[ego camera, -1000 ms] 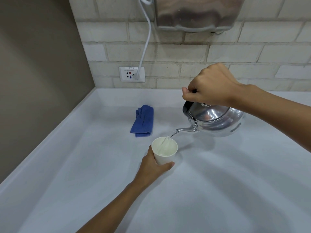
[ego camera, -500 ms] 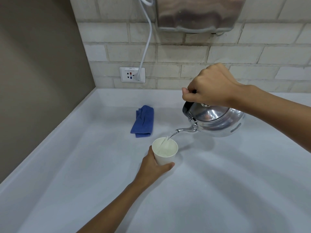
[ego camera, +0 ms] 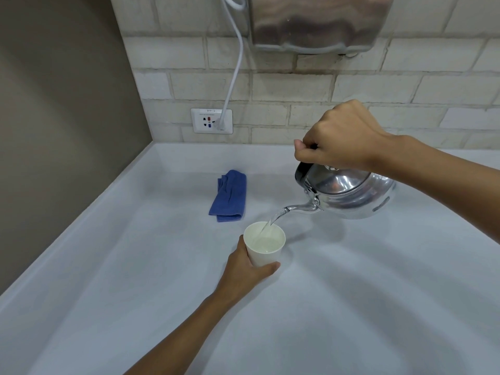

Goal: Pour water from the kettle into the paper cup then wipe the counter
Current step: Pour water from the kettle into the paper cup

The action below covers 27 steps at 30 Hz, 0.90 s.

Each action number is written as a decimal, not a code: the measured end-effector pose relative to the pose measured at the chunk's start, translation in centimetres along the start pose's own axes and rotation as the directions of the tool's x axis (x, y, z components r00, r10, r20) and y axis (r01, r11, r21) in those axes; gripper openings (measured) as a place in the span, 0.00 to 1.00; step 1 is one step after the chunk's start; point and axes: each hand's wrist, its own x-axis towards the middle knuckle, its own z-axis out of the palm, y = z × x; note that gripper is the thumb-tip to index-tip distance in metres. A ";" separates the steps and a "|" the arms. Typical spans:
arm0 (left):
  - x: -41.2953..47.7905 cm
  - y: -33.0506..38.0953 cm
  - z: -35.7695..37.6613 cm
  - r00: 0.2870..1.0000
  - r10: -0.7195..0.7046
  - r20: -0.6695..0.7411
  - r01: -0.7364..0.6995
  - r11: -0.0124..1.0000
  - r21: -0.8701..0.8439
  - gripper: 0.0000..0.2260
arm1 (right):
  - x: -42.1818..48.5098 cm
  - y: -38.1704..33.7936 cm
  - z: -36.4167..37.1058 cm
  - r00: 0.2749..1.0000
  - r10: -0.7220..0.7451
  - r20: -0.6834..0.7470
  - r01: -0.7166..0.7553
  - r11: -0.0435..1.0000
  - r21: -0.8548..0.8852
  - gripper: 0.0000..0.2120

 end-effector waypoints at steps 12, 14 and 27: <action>0.1 -0.2 0.1 1.000 -0.011 -0.001 0.010 1.000 -0.006 0.33 | 0.0 0.3 0.0 1.000 -0.021 -0.024 0.020 1.000 -0.022 0.22; 0.1 -0.2 0.0 1.000 -0.009 -0.001 0.009 1.000 -0.009 0.33 | 0.1 0.4 0.0 0.999 -0.022 -0.029 0.021 1.000 -0.023 0.22; 0.0 0.0 0.0 1.000 0.006 0.001 -0.006 1.000 -0.006 0.32 | -0.5 0.9 2.1 0.997 0.042 -0.065 -0.037 0.996 0.081 0.22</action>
